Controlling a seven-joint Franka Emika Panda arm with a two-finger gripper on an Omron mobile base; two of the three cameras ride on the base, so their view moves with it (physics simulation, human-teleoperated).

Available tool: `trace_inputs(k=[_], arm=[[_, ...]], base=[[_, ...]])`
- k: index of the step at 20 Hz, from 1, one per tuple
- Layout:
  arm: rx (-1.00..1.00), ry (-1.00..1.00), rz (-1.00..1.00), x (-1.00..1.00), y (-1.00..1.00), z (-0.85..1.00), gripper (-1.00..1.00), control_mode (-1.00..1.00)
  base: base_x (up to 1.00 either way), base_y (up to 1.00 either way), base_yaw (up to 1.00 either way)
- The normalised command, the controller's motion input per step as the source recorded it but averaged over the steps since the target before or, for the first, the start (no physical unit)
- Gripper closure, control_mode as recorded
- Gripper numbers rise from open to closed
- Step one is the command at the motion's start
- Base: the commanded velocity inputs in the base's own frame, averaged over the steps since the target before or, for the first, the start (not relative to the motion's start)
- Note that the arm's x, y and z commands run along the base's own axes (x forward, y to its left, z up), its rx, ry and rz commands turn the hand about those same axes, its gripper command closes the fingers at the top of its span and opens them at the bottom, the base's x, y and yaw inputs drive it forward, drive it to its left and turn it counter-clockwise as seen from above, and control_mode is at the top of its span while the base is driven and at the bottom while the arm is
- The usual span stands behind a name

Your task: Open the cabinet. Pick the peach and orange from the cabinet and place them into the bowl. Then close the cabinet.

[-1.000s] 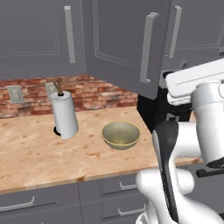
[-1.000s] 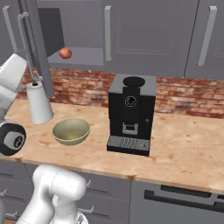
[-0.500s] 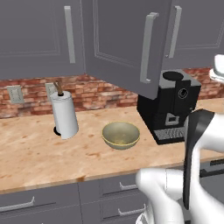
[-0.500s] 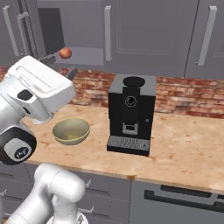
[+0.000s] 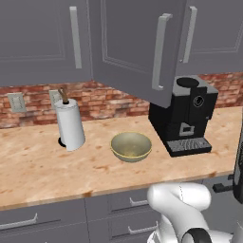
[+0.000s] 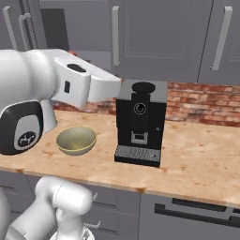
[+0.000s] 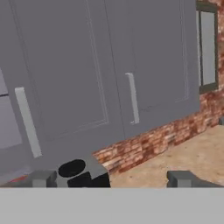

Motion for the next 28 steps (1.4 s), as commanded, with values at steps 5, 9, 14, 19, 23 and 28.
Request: trace_inputs(k=[5, 9, 14, 19, 23, 28], arm=[[-0.05, 0.41, 0.06, 0.00, 0.16, -0.79, -1.00, -1.00], [-0.05, 0.33, 0.18, 0.00, 0.37, -1.00, -1.00, -1.00], [0.01, 0.24, 0.15, 0.08, 0.10, -0.34, -1.00, -1.00], [0.04, 0.00, 0.23, 0.12, 0.00, 0.00, -1.00, -1.00], [0.14, 0.02, 0.28, 0.24, 0.03, 0.00, -1.00, -1.00], [0.19, 0.01, 0.25, 0.45, 0.12, 0.00, -1.00, -1.00]], base=[[0.00, 0.00, 0.00], [0.00, 0.00, 0.00], [0.00, 0.00, 0.00], [0.00, 0.00, 0.00], [0.00, 0.00, 0.00], [0.00, 0.00, 0.00]])
